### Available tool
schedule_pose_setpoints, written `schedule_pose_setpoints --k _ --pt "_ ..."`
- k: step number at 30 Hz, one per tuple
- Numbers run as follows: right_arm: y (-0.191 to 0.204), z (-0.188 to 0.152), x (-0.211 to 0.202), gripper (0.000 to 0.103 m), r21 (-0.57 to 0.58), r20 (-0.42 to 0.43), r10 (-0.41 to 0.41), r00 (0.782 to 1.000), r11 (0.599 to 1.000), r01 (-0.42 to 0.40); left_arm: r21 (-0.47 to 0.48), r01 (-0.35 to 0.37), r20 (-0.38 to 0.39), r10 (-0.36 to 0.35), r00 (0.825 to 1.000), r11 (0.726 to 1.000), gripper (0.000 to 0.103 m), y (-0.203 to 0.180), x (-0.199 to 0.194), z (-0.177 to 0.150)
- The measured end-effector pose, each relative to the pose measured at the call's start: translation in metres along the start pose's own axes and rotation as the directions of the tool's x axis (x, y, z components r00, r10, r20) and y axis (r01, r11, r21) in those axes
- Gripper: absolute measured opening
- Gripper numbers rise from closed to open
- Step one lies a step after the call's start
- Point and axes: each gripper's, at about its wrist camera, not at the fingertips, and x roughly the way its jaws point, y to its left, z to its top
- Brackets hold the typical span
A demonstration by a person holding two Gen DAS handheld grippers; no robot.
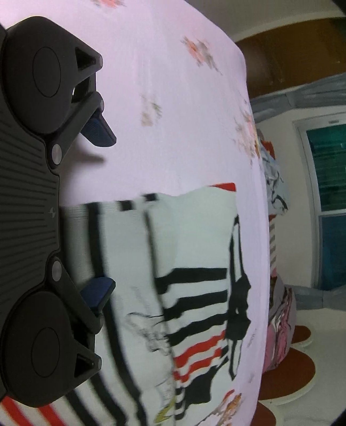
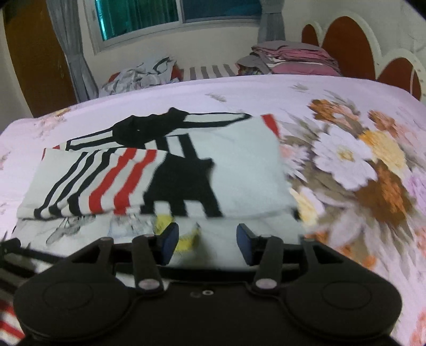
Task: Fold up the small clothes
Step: 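Release the sweater and pull both tools back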
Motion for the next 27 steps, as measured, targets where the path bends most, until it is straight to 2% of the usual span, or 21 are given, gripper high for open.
schedule_pose_setpoints --k 5,9,14,27 --pt "-0.024 -0.026 -0.035 0.046 -0.005 0.012 0.015 1.000 1.000 -0.015 -0.031 -0.006 0.003 0.006 1.000 1.000 0.103 -0.010 -0.035 -0.027" --pt "-0.041 -0.049 -0.063 0.046 -0.003 0.014 0.041 0.999 0.999 -0.041 -0.021 0.018 0.023 -0.017 1.000 1.000 0.103 -0.021 -0.065 -0.045" --pt "-0.056 -0.075 -0.091 0.047 0.004 0.015 0.059 0.998 0.998 -0.059 0.006 0.010 0.042 -0.010 0.999 1.000 0.103 -0.035 -0.095 -0.065" --pt "-0.064 -0.126 -0.140 0.047 -0.007 0.005 0.139 0.990 0.990 -0.139 -0.002 0.007 0.049 -0.007 0.999 1.000 0.103 -0.047 -0.150 -0.115"
